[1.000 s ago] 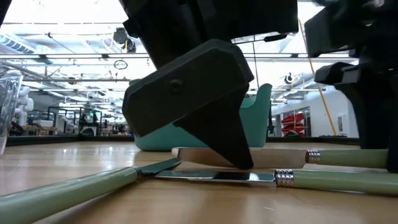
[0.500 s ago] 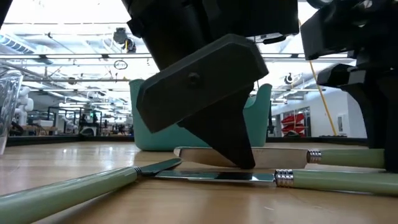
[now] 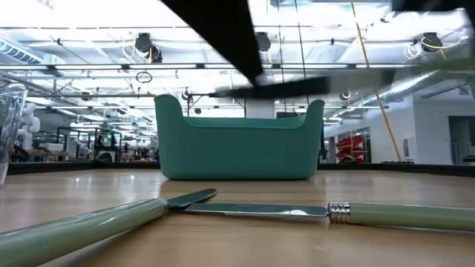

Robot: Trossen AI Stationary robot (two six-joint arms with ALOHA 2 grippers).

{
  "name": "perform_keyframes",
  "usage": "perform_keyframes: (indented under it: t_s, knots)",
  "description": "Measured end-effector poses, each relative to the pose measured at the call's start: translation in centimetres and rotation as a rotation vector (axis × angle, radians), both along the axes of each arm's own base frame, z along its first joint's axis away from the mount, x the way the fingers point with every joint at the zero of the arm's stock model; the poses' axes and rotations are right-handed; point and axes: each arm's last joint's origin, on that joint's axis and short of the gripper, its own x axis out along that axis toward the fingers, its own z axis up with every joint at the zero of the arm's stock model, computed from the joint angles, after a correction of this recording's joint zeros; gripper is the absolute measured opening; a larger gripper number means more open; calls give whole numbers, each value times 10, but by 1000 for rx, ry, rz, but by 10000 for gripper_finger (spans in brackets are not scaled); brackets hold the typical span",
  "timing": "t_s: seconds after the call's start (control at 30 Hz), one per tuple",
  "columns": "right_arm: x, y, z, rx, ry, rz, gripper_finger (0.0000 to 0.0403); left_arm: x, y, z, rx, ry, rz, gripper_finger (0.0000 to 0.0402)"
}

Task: Sort silverware by color (type)
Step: Put the top green knife into the blue bin

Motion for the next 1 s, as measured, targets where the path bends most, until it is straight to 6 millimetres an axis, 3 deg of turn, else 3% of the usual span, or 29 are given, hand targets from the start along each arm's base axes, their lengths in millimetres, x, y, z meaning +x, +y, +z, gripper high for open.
perform_keyframes:
  t_s: [0.2, 0.33, 0.47, 1.0]
  knots:
    - [-11, 12, 59, 34, -10, -39, 25, -26, -20, 18, 97, -39, 21, 133]
    - [-25, 21, 84, 24, -46, -113, 24, -35, -31, 18, 117, -50, -8, 133]
    - [-45, 37, 89, -36, -124, -183, 24, -39, -36, 18, 119, -53, -21, 133]
    - [-103, 80, 89, 44, -141, -482, 24, -35, -37, 19, 95, -83, -19, 134]
